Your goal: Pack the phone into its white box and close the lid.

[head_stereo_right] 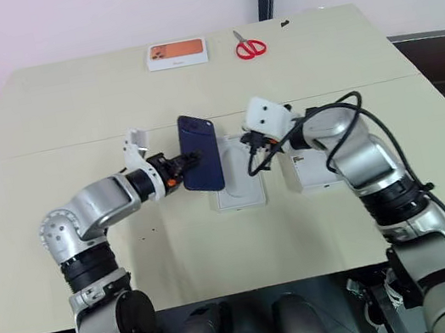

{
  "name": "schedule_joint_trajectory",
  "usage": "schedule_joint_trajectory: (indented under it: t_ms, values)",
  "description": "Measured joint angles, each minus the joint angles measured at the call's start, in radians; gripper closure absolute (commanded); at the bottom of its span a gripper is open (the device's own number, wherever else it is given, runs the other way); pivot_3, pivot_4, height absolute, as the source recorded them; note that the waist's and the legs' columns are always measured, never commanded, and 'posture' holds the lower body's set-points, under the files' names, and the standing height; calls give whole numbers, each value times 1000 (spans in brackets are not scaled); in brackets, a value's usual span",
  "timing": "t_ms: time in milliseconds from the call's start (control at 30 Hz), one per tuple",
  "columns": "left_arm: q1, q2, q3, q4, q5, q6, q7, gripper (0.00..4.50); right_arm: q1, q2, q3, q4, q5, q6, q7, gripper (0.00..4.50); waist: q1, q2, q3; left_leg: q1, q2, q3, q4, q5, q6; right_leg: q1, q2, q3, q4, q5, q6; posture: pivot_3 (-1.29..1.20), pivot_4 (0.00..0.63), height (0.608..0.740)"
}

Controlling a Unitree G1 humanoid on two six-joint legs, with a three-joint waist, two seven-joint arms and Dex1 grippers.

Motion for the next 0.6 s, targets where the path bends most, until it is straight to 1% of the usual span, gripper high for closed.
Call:
schedule_joint_trajectory:
  t_ms: [67,167,267,500,533,567,600]
  values:
    - [24,-5,-61,11,-22,-47,9,4390,26,-19,-8,-13,6,2,1,4500,3,0,0,0,0,0,1,0,0,0,0,0,0,0,0,0,150,740]
    - [31,-6,-121,14,-29,-97,8,4390,46,-42,-13,-44,16,3,1,4500,7,0,0,-1,0,0,2,0,0,1,0,0,0,0,0,0,150,740]
    - [32,-3,-164,26,-29,-141,-8,4390,73,-75,-17,-68,24,2,7,4500,13,0,0,-1,0,0,3,0,0,1,0,0,-1,0,0,0,150,740]
    - [31,19,-244,70,-1,-190,-64,4390,92,-102,-17,-71,40,-3,13,4500,25,0,0,-2,0,0,5,0,1,1,0,0,-1,0,0,0,150,740]
    - [31,21,-253,77,9,-199,-76,3982,92,-105,-17,-72,43,-8,13,4500,26,0,0,-2,0,0,6,0,1,1,0,0,-1,0,0,0,150,740]
    - [31,21,-260,84,21,-208,-92,3420,92,-108,-17,-74,44,-13,14,4500,27,0,0,-3,0,0,7,0,1,1,0,0,-1,0,0,0,150,740]
    - [31,21,-262,85,25,-210,-98,3171,92,-109,-17,-74,45,-15,14,4500,27,0,0,-3,0,0,8,0,1,1,0,0,-1,0,0,0,150,740]
